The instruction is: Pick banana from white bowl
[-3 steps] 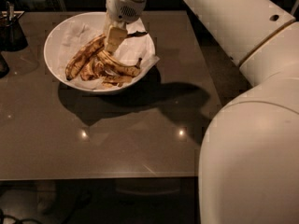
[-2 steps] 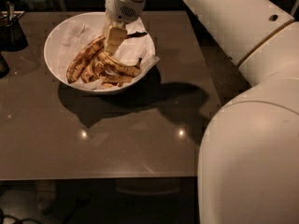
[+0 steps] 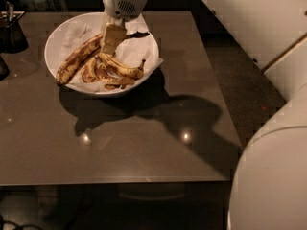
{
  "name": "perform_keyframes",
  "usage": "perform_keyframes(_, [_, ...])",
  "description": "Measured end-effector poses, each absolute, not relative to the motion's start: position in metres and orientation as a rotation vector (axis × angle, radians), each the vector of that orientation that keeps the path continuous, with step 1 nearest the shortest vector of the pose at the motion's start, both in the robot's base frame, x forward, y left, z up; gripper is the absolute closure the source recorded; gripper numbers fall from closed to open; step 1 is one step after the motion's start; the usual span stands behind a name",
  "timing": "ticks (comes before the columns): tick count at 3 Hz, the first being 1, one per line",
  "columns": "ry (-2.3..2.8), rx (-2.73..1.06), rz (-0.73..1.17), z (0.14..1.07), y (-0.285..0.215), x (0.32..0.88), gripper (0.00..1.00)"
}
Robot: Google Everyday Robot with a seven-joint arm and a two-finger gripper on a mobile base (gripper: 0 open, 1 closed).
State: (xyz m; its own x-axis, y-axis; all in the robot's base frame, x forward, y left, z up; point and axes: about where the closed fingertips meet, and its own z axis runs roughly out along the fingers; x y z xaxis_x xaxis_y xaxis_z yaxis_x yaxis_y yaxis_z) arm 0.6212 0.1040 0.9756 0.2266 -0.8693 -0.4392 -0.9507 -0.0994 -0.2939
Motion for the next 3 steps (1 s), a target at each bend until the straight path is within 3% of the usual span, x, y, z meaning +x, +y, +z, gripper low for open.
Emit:
perform_keyframes(2, [1.643, -1.992, 0.2, 0.986, 0.106, 0.609, 1.0])
perform_keyframes(3, [1.626, -1.946, 0.236, 0.999, 0.105, 0.575, 1.0])
